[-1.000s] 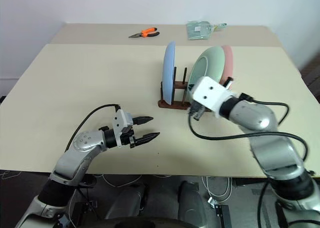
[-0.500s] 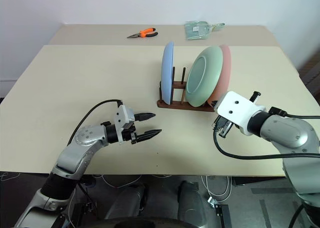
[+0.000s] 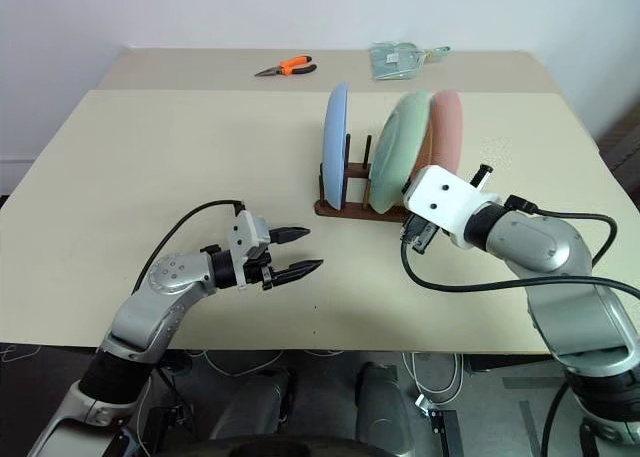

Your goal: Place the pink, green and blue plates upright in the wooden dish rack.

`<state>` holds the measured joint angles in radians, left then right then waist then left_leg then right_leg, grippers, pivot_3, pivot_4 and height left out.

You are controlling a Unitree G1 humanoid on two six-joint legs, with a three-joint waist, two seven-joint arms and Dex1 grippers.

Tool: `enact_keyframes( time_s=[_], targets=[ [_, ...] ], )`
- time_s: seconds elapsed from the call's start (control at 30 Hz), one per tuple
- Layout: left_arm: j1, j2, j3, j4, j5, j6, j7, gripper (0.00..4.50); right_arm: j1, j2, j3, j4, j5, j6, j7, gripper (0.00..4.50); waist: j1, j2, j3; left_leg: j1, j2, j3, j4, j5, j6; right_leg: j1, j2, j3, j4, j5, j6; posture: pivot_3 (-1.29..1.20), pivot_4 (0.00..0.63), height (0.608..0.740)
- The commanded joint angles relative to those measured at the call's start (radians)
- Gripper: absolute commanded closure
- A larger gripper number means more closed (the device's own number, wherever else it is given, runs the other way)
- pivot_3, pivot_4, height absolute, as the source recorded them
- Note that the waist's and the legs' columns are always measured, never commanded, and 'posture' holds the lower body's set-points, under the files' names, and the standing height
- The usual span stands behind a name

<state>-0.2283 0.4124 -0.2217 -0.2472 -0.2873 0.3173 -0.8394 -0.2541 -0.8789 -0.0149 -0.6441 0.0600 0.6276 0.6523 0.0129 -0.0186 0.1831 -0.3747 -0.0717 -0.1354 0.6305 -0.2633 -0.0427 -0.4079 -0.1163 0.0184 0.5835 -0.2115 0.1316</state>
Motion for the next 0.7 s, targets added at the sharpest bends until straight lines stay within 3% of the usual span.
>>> enact_keyframes(
  time_s=[0.03, 0.3, 0.4, 0.53, 0.63, 0.7],
  targets=[
    [0.001, 0.002, 0.007, -0.045, -0.011, 0.0, 0.005, 1.38, -0.044, 0.021, -0.002, -0.043, 0.003, -0.001, -0.012, 4.49, 0.0, 0.0, 0.0, 0.0, 0.0, 0.0, 0.0, 0.0, 0.0, 0.0, 0.0, 0.0, 0.0, 0.0, 0.0, 0.0, 0.15, 0.74],
    [-0.003, 0.001, 0.008, -0.048, -0.011, 0.008, 0.014, 1.38, -0.075, 0.037, -0.004, -0.04, 0.001, -0.006, -0.005, 4.49, 0.0, 0.0, 0.0, 0.0, 0.0, 0.0, 0.0, 0.0, 0.0, 0.0, 0.0, 0.0, 0.0, 0.0, 0.0, 0.0, 0.15, 0.74],
    [0.0, 0.024, 0.043, -0.033, -0.006, 0.005, 0.024, 1.38, 0.008, 0.013, -0.213, -0.032, 0.092, -0.04, 0.069, 4.49, 0.004, 0.0, 0.0, 0.0, 0.0, -0.001, 0.0, 0.0, 0.0, 0.0, 0.0, 0.0, 0.0, 0.001, -0.001, 0.0, 0.15, 0.74],
    [0.001, 0.086, 0.145, 0.037, -0.014, -0.009, 0.03, 1.38, 0.215, 0.028, -0.574, -0.05, 0.311, 0.067, 0.259, 4.49, 0.01, -0.001, 0.0, 0.0, 0.0, -0.001, 0.0, 0.0, 0.0, 0.001, 0.0, 0.0, 0.0, 0.002, -0.003, 0.0, 0.15, 0.74],
    [0.004, 0.119, 0.197, 0.093, -0.006, -0.034, 0.039, 1.38, 0.328, 0.051, -0.69, -0.019, 0.366, 0.075, 0.286, 4.49, 0.003, 0.001, 0.0, 0.001, 0.0, -0.001, -0.001, 0.0, 0.001, 0.001, 0.001, -0.001, 0.0, 0.001, -0.002, 0.0, 0.15, 0.74],
    [0.008, 0.133, 0.234, 0.147, 0.003, -0.064, 0.052, 1.38, 0.395, 0.072, -0.699, 0.037, 0.326, 0.024, 0.263, 4.49, -0.002, 0.0, -0.001, 0.002, 0.0, 0.0, 0.0, 0.0, 0.001, 0.001, 0.001, -0.001, 0.001, 0.0, 0.0, 0.0, 0.15, 0.74]
  ],
)
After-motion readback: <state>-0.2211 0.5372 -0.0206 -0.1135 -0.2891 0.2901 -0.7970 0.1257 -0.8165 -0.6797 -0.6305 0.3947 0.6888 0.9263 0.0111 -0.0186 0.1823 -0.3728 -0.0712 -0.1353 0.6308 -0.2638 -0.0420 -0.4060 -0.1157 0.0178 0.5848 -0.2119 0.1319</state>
